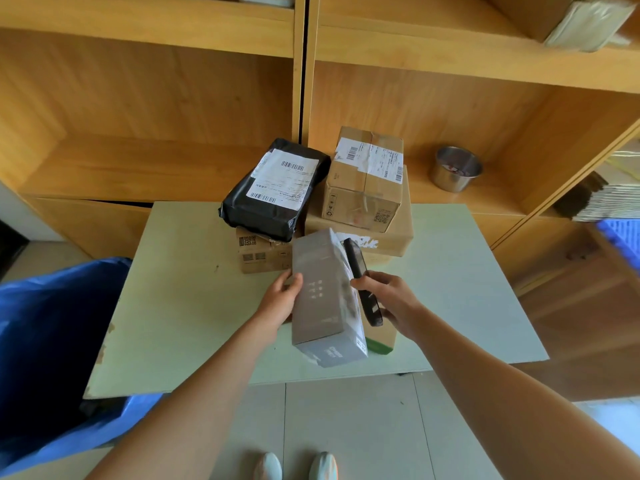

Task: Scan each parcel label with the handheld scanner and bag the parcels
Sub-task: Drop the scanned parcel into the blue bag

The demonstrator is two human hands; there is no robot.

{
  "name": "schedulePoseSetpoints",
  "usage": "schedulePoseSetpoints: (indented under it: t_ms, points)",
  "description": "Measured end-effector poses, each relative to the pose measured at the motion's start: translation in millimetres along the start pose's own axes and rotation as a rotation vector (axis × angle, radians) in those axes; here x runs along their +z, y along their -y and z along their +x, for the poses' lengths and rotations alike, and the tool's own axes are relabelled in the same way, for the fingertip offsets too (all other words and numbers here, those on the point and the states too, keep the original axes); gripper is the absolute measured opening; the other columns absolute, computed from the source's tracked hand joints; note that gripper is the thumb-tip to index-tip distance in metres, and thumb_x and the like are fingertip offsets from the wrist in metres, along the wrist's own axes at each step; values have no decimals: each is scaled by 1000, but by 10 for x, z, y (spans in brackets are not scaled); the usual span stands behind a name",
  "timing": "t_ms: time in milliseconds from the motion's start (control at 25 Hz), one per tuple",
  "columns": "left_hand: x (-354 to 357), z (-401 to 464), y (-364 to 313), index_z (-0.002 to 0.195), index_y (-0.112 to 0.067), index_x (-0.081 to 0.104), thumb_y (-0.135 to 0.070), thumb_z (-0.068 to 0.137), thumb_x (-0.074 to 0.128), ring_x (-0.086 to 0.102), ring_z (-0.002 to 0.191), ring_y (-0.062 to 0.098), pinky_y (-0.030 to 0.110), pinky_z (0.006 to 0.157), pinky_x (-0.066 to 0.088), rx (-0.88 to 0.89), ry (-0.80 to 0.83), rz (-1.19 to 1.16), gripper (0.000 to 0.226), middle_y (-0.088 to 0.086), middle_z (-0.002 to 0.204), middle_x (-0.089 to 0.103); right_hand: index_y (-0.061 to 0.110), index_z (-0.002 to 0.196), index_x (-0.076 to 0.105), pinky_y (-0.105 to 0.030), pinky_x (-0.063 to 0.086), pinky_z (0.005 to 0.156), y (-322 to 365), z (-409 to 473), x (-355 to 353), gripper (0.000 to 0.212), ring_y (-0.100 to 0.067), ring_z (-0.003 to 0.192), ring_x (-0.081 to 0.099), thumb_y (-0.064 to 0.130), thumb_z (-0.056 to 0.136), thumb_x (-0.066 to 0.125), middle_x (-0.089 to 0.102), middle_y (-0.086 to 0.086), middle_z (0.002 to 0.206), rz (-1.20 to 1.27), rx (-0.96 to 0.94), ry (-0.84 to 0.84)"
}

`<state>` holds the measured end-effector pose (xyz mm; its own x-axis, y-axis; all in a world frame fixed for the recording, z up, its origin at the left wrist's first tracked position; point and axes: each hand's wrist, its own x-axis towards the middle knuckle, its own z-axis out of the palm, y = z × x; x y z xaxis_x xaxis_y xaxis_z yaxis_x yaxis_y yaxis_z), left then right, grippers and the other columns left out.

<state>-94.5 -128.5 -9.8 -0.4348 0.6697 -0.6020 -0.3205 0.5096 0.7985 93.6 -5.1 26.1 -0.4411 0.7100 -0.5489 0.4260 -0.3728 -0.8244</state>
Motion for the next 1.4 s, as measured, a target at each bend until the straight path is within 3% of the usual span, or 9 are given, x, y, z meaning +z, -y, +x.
schedulePoseSetpoints:
  t_ms: [160, 240, 360, 480, 720, 880, 1000, 1200, 1400]
  points:
    - [-98, 88, 147, 147, -40, 37, -26, 101, 53, 61, 106, 19, 39, 86, 55, 69, -103, 153, 51, 0, 135, 55, 14, 103, 74, -34, 47, 67, 78, -30, 130, 28, -23, 71, 60, 25, 79, 84, 68, -9, 85, -79, -3, 0]
    - [-78, 97, 190, 146, -33, 44, -28, 102, 50, 60, 112, 17, 32, 87, 53, 157, -94, 217, 44, -2, 141, 51, 22, 98, 71, -28, 50, 66, 152, 0, 163, 26, -21, 74, 65, 27, 77, 87, 71, -6, 89, -212, -24, -10]
    - [-83, 102, 234, 152, -26, 36, -40, 100, 52, 54, 127, 21, 31, 92, 45, 82, -14, 158, 56, 0, 150, 46, 28, 105, 66, -23, 52, 61, 304, 114, 109, 41, -13, 76, 66, 36, 72, 89, 71, 1, 93, -673, -84, 0]
    - [-152, 98, 332, 157, -28, 20, -27, 89, 70, 58, 115, 22, 31, 83, 47, -7, 11, 226, 84, 4, 152, 42, 25, 108, 63, -30, 60, 69, 449, 156, 13, 57, -15, 81, 65, 45, 61, 90, 69, 2, 95, -1181, -169, 26]
    - [-172, 99, 413, 155, -26, 25, -29, 93, 63, 64, 107, 24, 35, 84, 54, -11, -94, 480, 73, 4, 139, 56, 18, 107, 60, -30, 53, 67, 611, -99, 134, 60, -21, 85, 65, 41, 60, 89, 65, 1, 94, -1679, -201, 250]
    - [-136, 123, 373, 146, -19, 41, -31, 98, 51, 65, 95, 24, 31, 72, 52, 25, -200, 576, 50, 6, 127, 64, 14, 101, 58, -26, 46, 61, 619, -229, 315, 57, -20, 79, 59, 39, 62, 91, 55, 2, 83, -1767, -219, 308]
    - [-227, 86, 433, 123, -15, 58, -37, 99, 37, 62, 98, 31, 36, 84, 50, -42, -257, 564, 38, 13, 119, 66, 12, 94, 56, -30, 49, 66, 615, -284, 373, 53, -21, 79, 59, 37, 63, 91, 53, 1, 82, -1805, -222, 315]
    - [-475, -34, 579, 123, -8, 60, -27, 104, 28, 55, 115, 36, 36, 85, 39, -132, -341, 592, 41, 18, 127, 61, 12, 101, 56, -30, 49, 67, 509, -312, 422, 53, -22, 82, 58, 36, 66, 89, 56, 0, 86, -1818, -271, 264]
    - [-481, -106, 648, 113, -26, 64, -36, 98, 45, 57, 117, 30, 43, 103, 46, -110, -200, 310, 27, 1, 120, 62, 15, 102, 65, -26, 52, 61, 174, -30, 372, 55, -19, 75, 63, 46, 63, 88, 65, -1, 86, -1177, -59, 99]
